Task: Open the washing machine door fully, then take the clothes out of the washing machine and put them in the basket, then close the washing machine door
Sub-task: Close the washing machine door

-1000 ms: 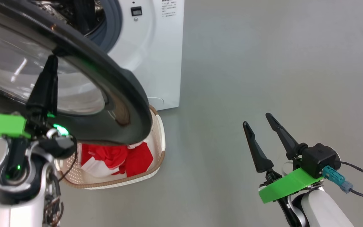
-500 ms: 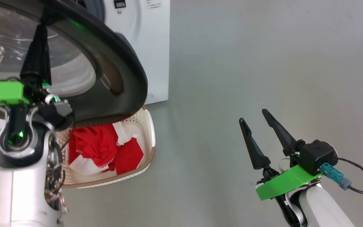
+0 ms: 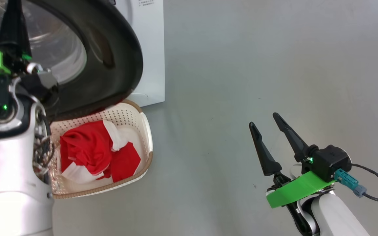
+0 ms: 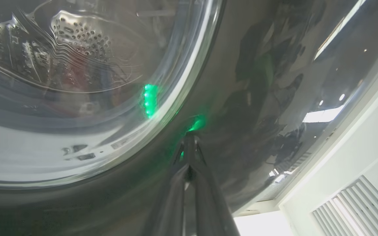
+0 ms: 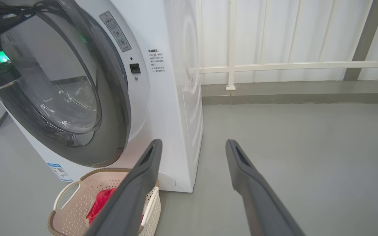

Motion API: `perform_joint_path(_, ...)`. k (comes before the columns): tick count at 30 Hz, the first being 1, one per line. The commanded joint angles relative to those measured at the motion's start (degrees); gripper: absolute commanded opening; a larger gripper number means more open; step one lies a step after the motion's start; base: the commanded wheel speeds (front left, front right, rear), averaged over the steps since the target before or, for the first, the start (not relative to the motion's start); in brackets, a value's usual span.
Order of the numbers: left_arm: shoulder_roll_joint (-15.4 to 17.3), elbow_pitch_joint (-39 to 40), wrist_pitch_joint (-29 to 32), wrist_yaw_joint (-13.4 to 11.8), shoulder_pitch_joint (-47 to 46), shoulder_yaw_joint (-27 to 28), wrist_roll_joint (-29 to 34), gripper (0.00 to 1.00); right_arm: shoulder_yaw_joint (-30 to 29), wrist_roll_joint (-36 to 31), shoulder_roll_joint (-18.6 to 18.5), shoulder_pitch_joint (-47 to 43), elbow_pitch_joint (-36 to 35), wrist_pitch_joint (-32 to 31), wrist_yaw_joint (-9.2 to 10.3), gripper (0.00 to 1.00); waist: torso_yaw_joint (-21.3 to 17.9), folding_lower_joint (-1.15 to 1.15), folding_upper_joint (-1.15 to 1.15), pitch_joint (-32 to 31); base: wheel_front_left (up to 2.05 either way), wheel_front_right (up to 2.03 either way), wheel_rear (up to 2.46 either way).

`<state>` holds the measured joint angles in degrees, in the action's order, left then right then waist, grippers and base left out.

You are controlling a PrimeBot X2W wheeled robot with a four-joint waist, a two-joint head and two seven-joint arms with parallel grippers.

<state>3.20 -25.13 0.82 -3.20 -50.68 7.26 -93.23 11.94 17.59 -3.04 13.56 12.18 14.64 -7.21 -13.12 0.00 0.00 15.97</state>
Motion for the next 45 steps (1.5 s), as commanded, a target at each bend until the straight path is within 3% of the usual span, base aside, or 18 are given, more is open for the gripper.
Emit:
perform_joint_path(1, 2.23, 1.28, -0.18, 0.93, -1.82, 0.97, 0.57, 0.0, 1.18, 0.11, 0.16, 1.6, -1.55, 0.36, -0.28, 1.0, -0.06, 0.0, 0.0, 0.23, 0.0, 0.0, 0.0)
perform_joint_path(10, 1.82, -0.9, 1.71, 4.55, -0.5, -0.02, 0.26, 0.0, 0.79, 0.7, 0.16, 1.73, -1.59, 0.36, -0.28, 1.0, 0.7, 0.0, 0.0, 0.25, 0.0, 0.0, 0.0)
perform_joint_path(11, 1.72, -0.56, 1.81, 4.82, 0.29, -0.18, 0.31, 0.83, 0.6, 0.63, 0.16, 1.61, -1.51, 0.36, -0.28, 1.0, 1.01, 0.0, 0.0, -0.01, 0.0, 0.0, 0.0)
perform_joint_path(12, 1.64, -0.07, 2.24, 4.9, 1.19, -0.5, 0.32, 1.0, 0.46, 0.61, 0.16, 1.5, -1.48, 0.36, -0.28, 1.0, 1.26, 0.0, 0.0, -0.21, 0.0, 0.0, 0.0)
perform_joint_path(24, 5.29, 10.24, 0.42, 7.39, 15.82, -3.15, 8.57, 1.0, -0.33, 1.37, 0.16, 0.76, -1.67, 0.36, -0.28, 1.0, 5.36, 0.0, 0.0, -3.36, 0.0, 0.0, 0.0)
perform_joint_path(34, 9.46, 16.8, -7.15, 8.72, 29.02, -7.04, 23.39, 1.0, -0.95, 0.88, 0.16, -0.71, -1.17, 0.36, -0.28, 1.0, 7.25, 0.0, 0.0, -7.33, 0.0, 0.0, 0.0)
perform_joint_path(38, 11.57, 17.99, -10.93, 7.83, 33.97, -8.87, 31.22, 1.0, -1.66, -0.16, 0.16, -1.84, -0.92, 0.36, -0.28, 1.0, 7.81, 0.0, 0.0, -9.14, 0.0, 0.0, 0.0)
perform_joint_path(45, 13.88, 19.02, -14.86, 3.8, 40.57, -11.4, 45.16, 1.0, -3.3, -1.53, 0.16, -3.89, -1.23, 0.36, -0.28, 1.0, 8.56, 0.0, 0.0, -11.47, 0.0, 0.0, 0.0)
